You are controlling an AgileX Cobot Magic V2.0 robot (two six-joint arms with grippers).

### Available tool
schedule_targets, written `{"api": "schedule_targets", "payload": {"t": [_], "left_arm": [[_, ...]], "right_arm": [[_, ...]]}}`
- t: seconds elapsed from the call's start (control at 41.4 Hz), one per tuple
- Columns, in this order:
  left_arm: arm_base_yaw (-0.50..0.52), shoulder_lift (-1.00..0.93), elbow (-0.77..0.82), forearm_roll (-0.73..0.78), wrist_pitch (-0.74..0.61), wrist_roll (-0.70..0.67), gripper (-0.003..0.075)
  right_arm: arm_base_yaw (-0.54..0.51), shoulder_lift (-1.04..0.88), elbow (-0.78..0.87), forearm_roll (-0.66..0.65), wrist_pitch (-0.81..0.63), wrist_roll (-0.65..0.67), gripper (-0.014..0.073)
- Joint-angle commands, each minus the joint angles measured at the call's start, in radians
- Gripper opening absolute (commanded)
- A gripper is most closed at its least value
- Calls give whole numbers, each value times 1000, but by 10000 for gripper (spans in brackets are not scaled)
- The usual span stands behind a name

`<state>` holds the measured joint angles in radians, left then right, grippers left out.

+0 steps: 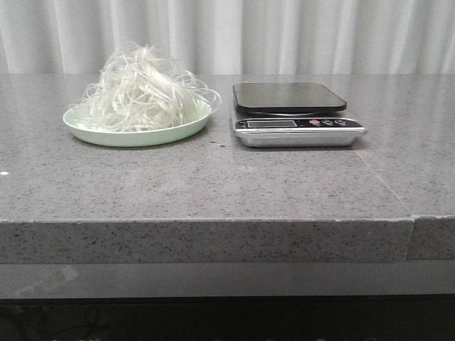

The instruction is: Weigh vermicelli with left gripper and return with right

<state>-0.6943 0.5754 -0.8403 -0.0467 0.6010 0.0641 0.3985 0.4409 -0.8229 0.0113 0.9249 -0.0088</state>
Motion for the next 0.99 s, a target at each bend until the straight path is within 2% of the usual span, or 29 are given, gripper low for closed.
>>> {"api": "schedule_targets", "payload": {"t": [0.0,0.266,0.435,0.604,0.797,0.966], "left_arm": [[-9,2,-25,-5,-69,-11,145],[14,-24,12,-12,-93,-11,145],[198,-124,165,29,-277,-11,145],[395,-313,444,40,-488,-11,145],[562,-555,708,36,-560,-11,145],[622,-598,822,34,-642,-11,145]], "right_arm": [[-8,8,-25,-11,-59,-2,160],[-8,8,-25,-11,-59,-2,160],[-8,8,-25,-11,-59,-2,160],[-8,8,-25,-11,-59,-2,160],[-8,8,-25,-11,-59,-2,160],[-8,8,-25,-11,-58,-2,160]]}}
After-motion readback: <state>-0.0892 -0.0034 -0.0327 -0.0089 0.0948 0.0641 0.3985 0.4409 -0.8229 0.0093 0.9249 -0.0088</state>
